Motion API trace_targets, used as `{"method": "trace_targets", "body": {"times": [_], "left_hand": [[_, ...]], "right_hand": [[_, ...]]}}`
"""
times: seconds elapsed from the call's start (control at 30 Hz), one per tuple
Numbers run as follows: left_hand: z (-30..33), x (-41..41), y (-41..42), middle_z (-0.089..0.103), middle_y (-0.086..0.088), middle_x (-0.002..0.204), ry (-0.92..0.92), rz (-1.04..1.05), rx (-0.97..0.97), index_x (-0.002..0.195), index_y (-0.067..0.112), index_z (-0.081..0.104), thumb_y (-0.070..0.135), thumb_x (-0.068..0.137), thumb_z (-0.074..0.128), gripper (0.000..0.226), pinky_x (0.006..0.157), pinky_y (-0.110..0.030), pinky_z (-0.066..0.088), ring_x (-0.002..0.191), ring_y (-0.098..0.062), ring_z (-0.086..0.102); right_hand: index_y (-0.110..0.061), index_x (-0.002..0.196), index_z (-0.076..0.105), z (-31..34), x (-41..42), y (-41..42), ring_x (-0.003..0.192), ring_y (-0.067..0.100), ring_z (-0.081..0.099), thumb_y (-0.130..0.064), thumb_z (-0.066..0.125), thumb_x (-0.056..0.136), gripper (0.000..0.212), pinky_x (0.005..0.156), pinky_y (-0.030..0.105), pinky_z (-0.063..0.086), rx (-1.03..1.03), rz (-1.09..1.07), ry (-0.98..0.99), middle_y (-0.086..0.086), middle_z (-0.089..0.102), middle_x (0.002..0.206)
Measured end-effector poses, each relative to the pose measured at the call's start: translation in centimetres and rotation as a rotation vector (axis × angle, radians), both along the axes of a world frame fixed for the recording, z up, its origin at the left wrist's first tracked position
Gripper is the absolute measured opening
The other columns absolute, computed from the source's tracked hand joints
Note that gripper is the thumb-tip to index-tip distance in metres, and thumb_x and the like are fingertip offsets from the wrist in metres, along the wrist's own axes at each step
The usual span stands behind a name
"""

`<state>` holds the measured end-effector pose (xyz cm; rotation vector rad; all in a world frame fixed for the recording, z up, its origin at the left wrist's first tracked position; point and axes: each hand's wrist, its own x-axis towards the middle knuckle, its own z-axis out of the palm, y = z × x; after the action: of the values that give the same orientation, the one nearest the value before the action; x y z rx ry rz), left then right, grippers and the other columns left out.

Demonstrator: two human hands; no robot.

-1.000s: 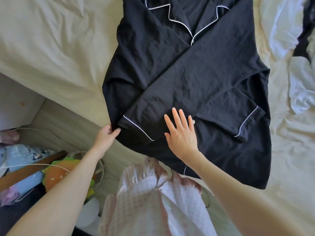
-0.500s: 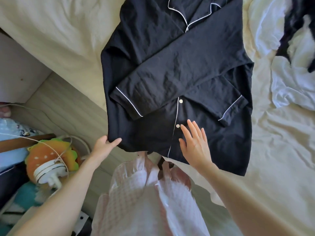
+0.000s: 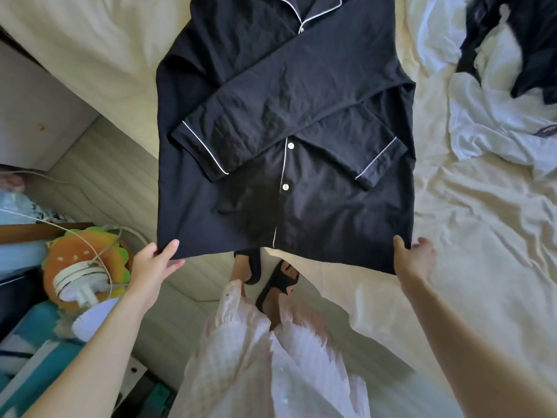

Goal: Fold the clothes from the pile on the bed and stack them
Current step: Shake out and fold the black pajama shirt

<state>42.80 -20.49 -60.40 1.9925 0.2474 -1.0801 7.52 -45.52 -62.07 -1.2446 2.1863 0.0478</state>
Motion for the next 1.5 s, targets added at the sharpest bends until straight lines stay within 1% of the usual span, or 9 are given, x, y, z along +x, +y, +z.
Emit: {"method": "trace_targets", "body": {"times": [0.13,0.33,0.4,0.53,0.73,0.93,1.13,1.33,1.5], "left_hand": [[1.0,-0.9,0.1,0.061,-0.015,0.111,-0.027,0.105,-0.015,0.108,0.003,0.055,0.010,0.096,0.052,0.015,0.092,-0.039,0.047,0.092,-0.026,0.061],[2.4,-2.1,-0.3,0.058,-0.010,0.108,0.079,0.262,-0.064,0.124,0.002,0.044,0.014,0.099,0.044,0.027,0.103,-0.039,0.043,0.123,-0.035,0.050],[3.3,-2.2,-0.9,0.055,-0.017,0.121,0.094,0.312,-0.076,0.133,-0.002,0.040,0.016,0.101,0.038,0.036,0.101,-0.038,0.042,0.123,-0.034,0.048],[5.8,-1.6,-2.2,0.049,-0.022,0.120,0.086,0.368,-0.105,0.116,0.000,0.044,0.012,0.101,0.039,0.020,0.101,-0.040,0.041,0.109,-0.032,0.051],[11.9,0.1,-6.4,0.053,-0.026,0.114,-0.023,0.382,-0.193,0.125,-0.010,0.045,0.002,0.095,0.051,0.033,0.093,-0.041,0.048,0.101,-0.032,0.058],[16.2,2.6,-11.0,0.059,-0.023,0.108,-0.089,0.489,-0.275,0.116,-0.005,0.053,-0.004,0.090,0.057,0.027,0.092,-0.039,0.052,0.093,-0.028,0.063],[17.7,6.2,-15.8,0.050,-0.025,0.127,-0.006,0.559,-0.411,0.132,-0.011,0.040,0.000,0.098,0.038,0.036,0.102,-0.034,0.043,0.116,-0.031,0.054],[17.1,11.2,-21.3,0.055,-0.023,0.117,0.005,0.515,-0.441,0.127,-0.010,0.044,-0.001,0.094,0.050,0.035,0.089,-0.032,0.051,0.101,-0.026,0.059],[15.4,16.3,-27.5,0.058,-0.015,0.108,0.019,0.495,-0.432,0.108,-0.001,0.050,0.004,0.095,0.052,0.015,0.070,-0.024,0.056,0.096,-0.021,0.059]], "right_hand": [[-0.006,0.100,0.059,-1.2,-1.3,-0.5,0.098,0.032,0.060,-0.032,0.058,0.091,0.028,0.082,0.038,0.047,0.128,-0.250,-0.291,0.013,0.063,0.103],[-0.010,0.110,0.053,-1.0,-2.9,1.5,0.111,0.024,0.054,-0.013,0.067,0.086,0.028,0.084,0.034,0.046,0.306,-0.535,-0.545,0.006,0.056,0.121],[-0.010,0.112,0.054,-0.5,-3.2,2.4,0.105,0.023,0.058,-0.013,0.065,0.088,0.027,0.084,0.034,0.046,0.337,-0.612,-0.623,0.008,0.059,0.119],[-0.010,0.112,0.054,1.3,-3.2,2.9,0.092,0.019,0.060,-0.014,0.060,0.091,0.022,0.076,0.032,0.048,0.261,-0.755,-0.794,0.008,0.062,0.106],[-0.005,0.112,0.052,6.3,-1.0,-0.2,0.082,0.018,0.063,-0.012,0.053,0.095,0.019,0.068,0.029,0.050,0.100,-0.784,-0.938,0.008,0.061,0.095],[-0.005,0.087,0.053,11.4,1.6,-5.7,0.078,0.021,0.062,-0.008,0.050,0.096,0.010,0.077,0.033,0.052,-0.045,-0.768,-1.018,0.012,0.060,0.089],[-0.003,0.111,0.051,13.8,4.6,-11.4,0.081,0.018,0.061,-0.006,0.050,0.095,0.016,0.067,0.028,0.051,-0.078,-0.699,-1.117,0.010,0.059,0.092],[-0.003,0.087,0.057,14.6,8.6,-17.4,0.081,0.019,0.065,-0.006,0.061,0.089,0.005,0.054,0.026,0.057,-0.132,-0.745,-1.113,0.009,0.062,0.084],[-0.008,0.088,0.058,14.0,12.7,-24.1,0.084,0.016,0.060,-0.011,0.055,0.094,0.008,0.052,0.023,0.057,-0.095,-0.744,-1.140,0.005,0.058,0.086]]}}
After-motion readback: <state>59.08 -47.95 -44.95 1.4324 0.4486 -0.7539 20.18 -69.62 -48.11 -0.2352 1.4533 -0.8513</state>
